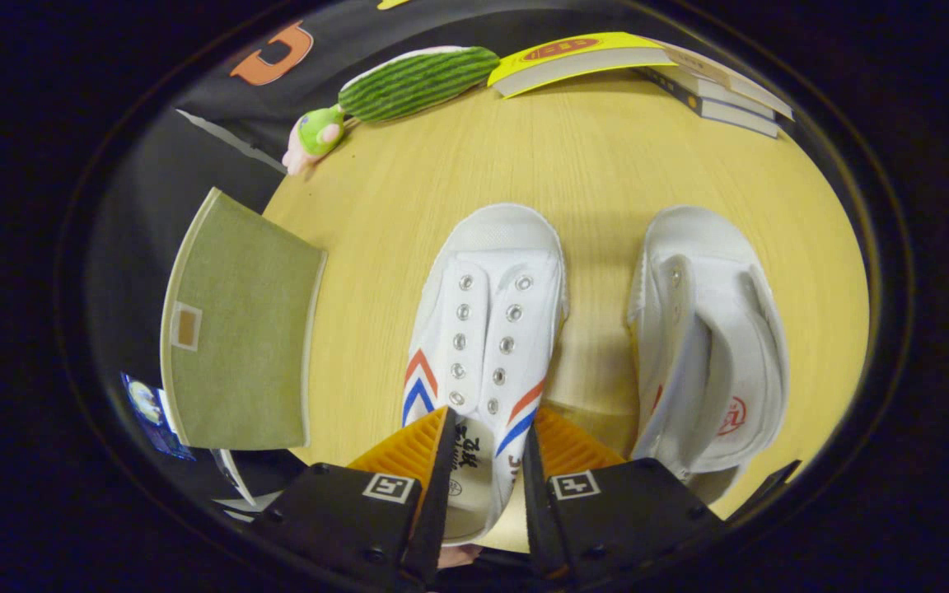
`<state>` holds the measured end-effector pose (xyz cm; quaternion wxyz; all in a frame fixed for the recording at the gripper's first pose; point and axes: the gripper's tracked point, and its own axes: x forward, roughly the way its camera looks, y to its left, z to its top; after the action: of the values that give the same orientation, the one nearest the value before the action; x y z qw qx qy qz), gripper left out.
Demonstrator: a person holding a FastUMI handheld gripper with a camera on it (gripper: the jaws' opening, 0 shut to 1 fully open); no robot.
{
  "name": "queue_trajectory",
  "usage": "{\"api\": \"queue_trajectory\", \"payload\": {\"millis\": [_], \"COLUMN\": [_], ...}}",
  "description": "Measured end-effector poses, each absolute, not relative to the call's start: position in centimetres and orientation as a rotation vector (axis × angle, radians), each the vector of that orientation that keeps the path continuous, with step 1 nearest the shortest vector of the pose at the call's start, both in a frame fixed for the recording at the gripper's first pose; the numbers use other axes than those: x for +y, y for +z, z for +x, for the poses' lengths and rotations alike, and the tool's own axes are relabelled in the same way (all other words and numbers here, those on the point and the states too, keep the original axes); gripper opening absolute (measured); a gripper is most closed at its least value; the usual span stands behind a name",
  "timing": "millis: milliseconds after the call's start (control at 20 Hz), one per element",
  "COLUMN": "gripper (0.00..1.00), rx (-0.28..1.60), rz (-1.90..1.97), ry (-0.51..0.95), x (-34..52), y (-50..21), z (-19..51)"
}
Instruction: Open the storage box then place both shoes into the box .Put the left shoe in first, then the right shoe, with the right side of both shoes facing outward in a uniform manner.
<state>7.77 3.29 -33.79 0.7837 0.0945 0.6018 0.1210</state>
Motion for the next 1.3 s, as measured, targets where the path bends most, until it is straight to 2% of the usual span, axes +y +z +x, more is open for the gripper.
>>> {"api": "queue_trajectory", "payload": {"millis": [250, 350, 600, 850, 1300], "gripper": [0.28, 0.07, 0.06, 0.06, 0.06], "rx": [1.252, 1.247, 1.246, 1.200, 1.062], "rz": [0.190, 0.274, 0.538, 0.634, 0.599], "ry": [0.221, 0.183, 0.189, 0.222, 0.336], "x": [2.9, 2.9, 4.9, 6.2, 12.2], "y": [-33.5, -33.2, -31.7, -28.7, -15.8], "z": [7.9, 8.2, 7.5, 6.4, 1.0]}}
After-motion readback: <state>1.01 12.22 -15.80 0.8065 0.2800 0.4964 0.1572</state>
